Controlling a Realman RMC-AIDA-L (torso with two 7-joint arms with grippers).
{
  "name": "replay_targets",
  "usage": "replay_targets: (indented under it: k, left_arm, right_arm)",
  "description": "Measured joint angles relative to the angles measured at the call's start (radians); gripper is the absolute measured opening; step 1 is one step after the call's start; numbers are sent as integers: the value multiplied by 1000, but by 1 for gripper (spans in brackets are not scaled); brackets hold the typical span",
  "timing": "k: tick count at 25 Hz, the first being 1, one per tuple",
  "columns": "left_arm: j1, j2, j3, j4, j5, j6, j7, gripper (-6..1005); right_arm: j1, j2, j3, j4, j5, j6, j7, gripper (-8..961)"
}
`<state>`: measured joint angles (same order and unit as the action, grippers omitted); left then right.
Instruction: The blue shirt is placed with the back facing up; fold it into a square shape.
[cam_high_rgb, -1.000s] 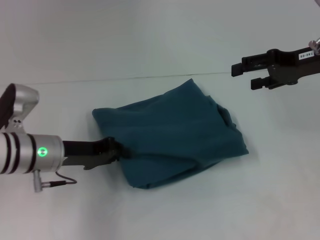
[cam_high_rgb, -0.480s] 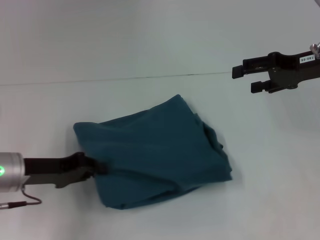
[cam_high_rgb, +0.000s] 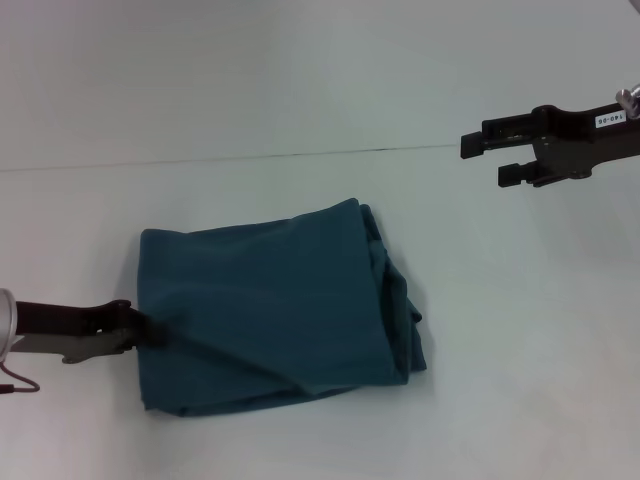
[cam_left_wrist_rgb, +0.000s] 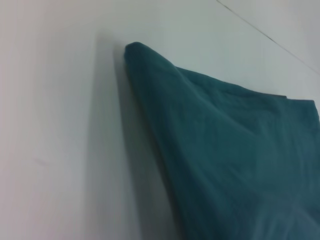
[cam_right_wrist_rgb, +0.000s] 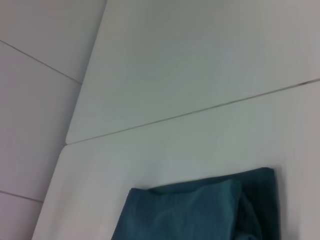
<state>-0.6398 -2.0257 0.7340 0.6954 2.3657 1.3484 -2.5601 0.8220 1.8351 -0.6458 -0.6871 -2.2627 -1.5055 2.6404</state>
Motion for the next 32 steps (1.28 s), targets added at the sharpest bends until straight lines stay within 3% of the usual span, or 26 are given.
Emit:
replay_targets:
  k: [12,17,21,28,32]
  left_arm:
    - [8,-3,-9,41,18,43,36,156]
    - [31,-3,-72,127,11,143,21,399]
    - [67,-19,-204,179,-68,183,8,476]
    - [76,-39,-228,35,-167,110,-1,610]
    - [61,-56,-201,-34,-166,14,19,760]
  right_arm:
    - [-4,1,0,0,0,-4,2,924]
    - [2,1,0,0,0,-2,5,924]
    - [4,1,-1,0,0,-3,7,924]
    - [0,1,0,0,0,1,7,924]
    - [0,2,-5,0,0,3,7,924]
